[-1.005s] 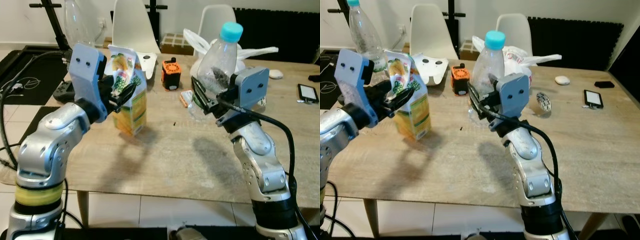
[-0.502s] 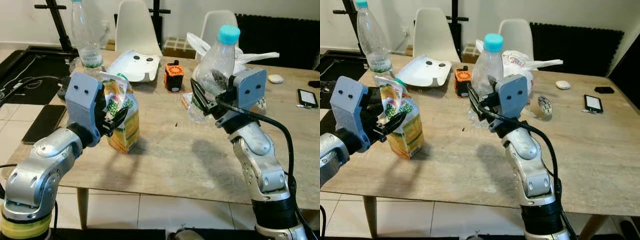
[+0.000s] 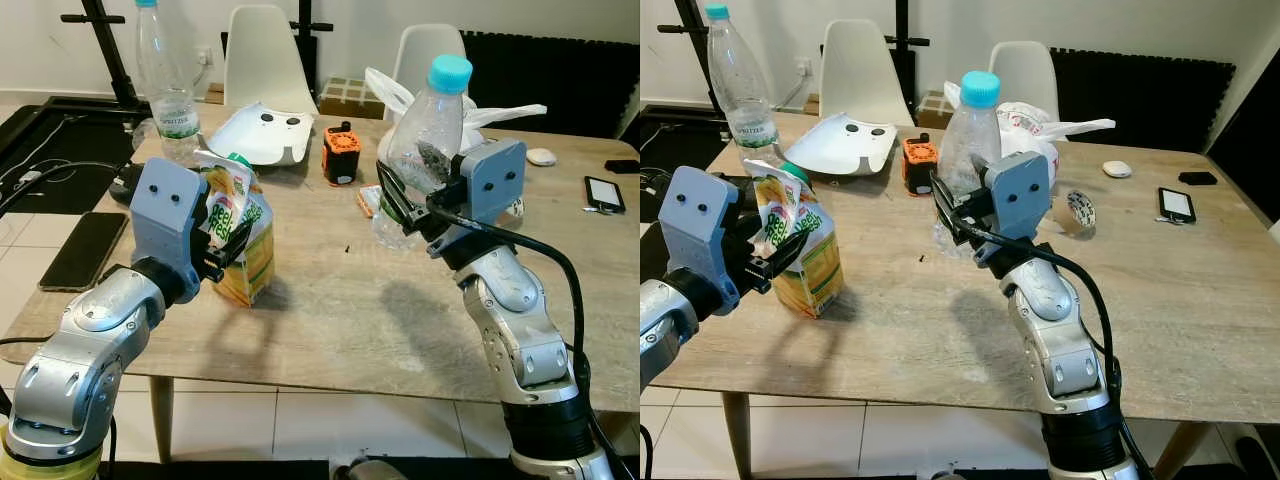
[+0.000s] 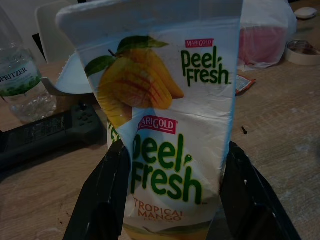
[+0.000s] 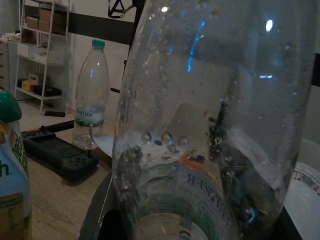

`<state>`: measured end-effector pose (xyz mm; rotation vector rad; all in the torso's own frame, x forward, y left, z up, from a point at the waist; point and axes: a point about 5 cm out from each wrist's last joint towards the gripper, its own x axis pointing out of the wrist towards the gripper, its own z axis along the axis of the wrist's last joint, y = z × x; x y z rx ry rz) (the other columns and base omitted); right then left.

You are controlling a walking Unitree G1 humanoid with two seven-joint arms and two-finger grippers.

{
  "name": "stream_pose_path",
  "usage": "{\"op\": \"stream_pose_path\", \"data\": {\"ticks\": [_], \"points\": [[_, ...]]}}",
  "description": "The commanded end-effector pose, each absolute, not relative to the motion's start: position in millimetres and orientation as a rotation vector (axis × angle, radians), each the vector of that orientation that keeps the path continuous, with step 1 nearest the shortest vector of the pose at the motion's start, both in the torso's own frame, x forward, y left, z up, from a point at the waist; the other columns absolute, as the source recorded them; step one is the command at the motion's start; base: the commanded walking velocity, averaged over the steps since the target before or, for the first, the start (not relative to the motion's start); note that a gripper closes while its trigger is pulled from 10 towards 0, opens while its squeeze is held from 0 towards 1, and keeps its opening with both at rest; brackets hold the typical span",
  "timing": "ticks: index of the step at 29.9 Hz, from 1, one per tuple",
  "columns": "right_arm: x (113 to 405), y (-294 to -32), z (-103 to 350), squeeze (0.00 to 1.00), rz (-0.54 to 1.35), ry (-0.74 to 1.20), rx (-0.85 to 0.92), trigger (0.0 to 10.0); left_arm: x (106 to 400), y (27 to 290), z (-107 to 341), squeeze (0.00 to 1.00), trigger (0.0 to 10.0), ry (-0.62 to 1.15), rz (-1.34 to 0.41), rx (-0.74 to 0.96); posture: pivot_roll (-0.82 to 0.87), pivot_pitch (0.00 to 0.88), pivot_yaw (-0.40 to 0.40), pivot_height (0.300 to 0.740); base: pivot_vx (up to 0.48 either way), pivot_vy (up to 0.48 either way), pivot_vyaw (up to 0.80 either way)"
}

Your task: Restocking fridge

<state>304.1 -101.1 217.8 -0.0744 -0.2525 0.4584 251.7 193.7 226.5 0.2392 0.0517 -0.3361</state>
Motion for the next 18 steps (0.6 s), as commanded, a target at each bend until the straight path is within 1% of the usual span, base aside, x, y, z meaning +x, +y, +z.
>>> {"op": "stream_pose_path", "data": {"ticks": [1, 2, 4, 5, 8, 10, 14, 18], "points": [[304.6, -104.5, 216.9, 0.0, 0.444, -0.255, -0.08, 10.0, 254.4, 195.5, 218.0, 0.11, 10.0, 0.077, -0.313, 0.21, 0.07, 0.021, -0.092, 0.74, 0.0, 0.0, 0.0], [304.7, -104.2, 216.7, 0.0, 0.443, -0.256, -0.079, 10.0, 256.4, 196.0, 220.9, 0.0, 10.0, 0.052, -0.302, 0.195, 0.07, 0.019, -0.091, 0.74, 0.0, 0.0, 0.0], [304.7, -103.9, 216.6, 0.0, 0.442, -0.257, -0.079, 10.0, 257.6, 196.3, 222.8, 0.0, 10.0, 0.035, -0.294, 0.186, 0.07, 0.019, -0.091, 0.74, 0.0, 0.0, 0.0], [304.8, -103.7, 216.5, 0.0, 0.439, -0.261, -0.077, 10.0, 261.0, 197.4, 226.9, 0.0, 10.0, -0.007, -0.261, 0.159, 0.07, 0.01, -0.089, 0.74, 0.0, 0.0, 0.0], [305.3, -104.3, 216.6, 0.0, 0.433, -0.263, -0.076, 10.0, 262.8, 197.9, 228.8, 0.0, 10.0, -0.026, -0.242, 0.147, 0.07, 0.011, -0.089, 0.74, 0.0, 0.0, 0.0], [308.9, -109.7, 213.8, 0.0, 0.379, -0.256, -0.074, 10.0, 267.7, 198.8, 231.4, 0.0, 10.0, -0.052, -0.195, 0.121, 0.06, 0.004, -0.088, 0.74, 0.0, 0.0, 0.0], [314.8, -123.2, 199.3, 0.0, 0.256, -0.209, -0.075, 10.0, 271.0, 196.9, 226.0, 0.0, 10.0, -0.045, -0.173, 0.159, 0.05, 0.0, -0.087, 0.74, 0.0, 0.0, 0.0], [315.0, -128.6, 192.3, 0.0, 0.218, -0.19, -0.074, 10.0, 272.3, 194.5, 225.3, 0.0, 10.0, -0.052, -0.174, 0.153, 0.05, 0.0, -0.082, 0.74, 0.0, 0.0, 0.0]]}}
